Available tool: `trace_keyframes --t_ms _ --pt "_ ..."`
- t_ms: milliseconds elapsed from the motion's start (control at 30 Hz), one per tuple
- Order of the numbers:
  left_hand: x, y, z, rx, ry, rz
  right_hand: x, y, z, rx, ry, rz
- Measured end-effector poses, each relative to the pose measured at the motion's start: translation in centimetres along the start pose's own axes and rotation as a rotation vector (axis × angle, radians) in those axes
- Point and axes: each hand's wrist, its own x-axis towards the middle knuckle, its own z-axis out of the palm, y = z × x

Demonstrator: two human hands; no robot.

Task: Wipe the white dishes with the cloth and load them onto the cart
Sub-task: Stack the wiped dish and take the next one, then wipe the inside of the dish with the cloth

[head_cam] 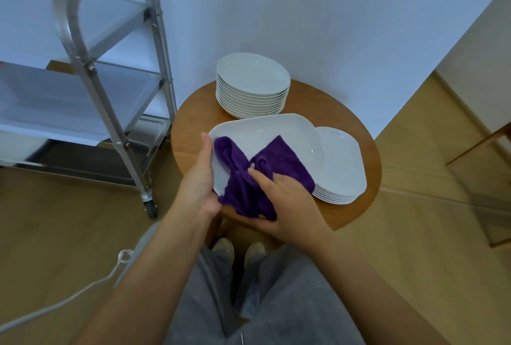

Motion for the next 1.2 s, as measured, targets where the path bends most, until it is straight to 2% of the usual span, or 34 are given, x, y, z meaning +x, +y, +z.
trace_keyframes --t_ms 167,333,433,567,633,767,833,900,967,1067,1200 --pt "-0.7 0.9 0.0 0.106 -0.033 0.013 -1.7 3.0 -1.5 -0.051 0.055 0.112" --pt "-1.7 -1.2 2.4 0.003 0.128 -0.078 -0.9 -0.6 0.0 -0.128 0.143 0.083" --pt "-1.8 -1.7 3.0 0.103 0.191 -0.058 -0.8 -2.2 0.9 -0.186 0.206 0.032" --pt "-1.8 0.7 2.9 0.154 0.083 -0.073 -1.5 0.6 -1.3 -0.197 0.300 -0.106" --pt "-1.6 2.5 2.5 0.183 0.011 -0.047 -1.7 2.1 -2.6 -0.252 0.356 -0.122" --pt "-2.1 4.3 2.4 0.094 -0.001 -0.017 -1.4 2.1 -3.8 -0.326 0.436 -0.106" --pt "-2.5 3.1 3.2 -0.007 0.076 0.061 -0.9 1.1 -3.7 -0.302 0.439 -0.052" --pt "-2.9 0.5 4.0 0.038 0.250 0.177 -0.4 -0.1 -3.3 -0.277 0.440 0.023" --pt "-3.3 -1.4 4.5 0.088 0.342 0.257 0.0 -1.2 -3.0 -0.285 0.454 0.037" --pt "-3.2 -1.3 3.9 0.086 0.328 0.287 -0.4 -1.3 -3.0 -0.247 0.412 -0.018" --pt "-3.2 0.3 2.8 0.160 0.177 0.207 -1.5 0.5 -3.9 -0.194 0.293 -0.069"
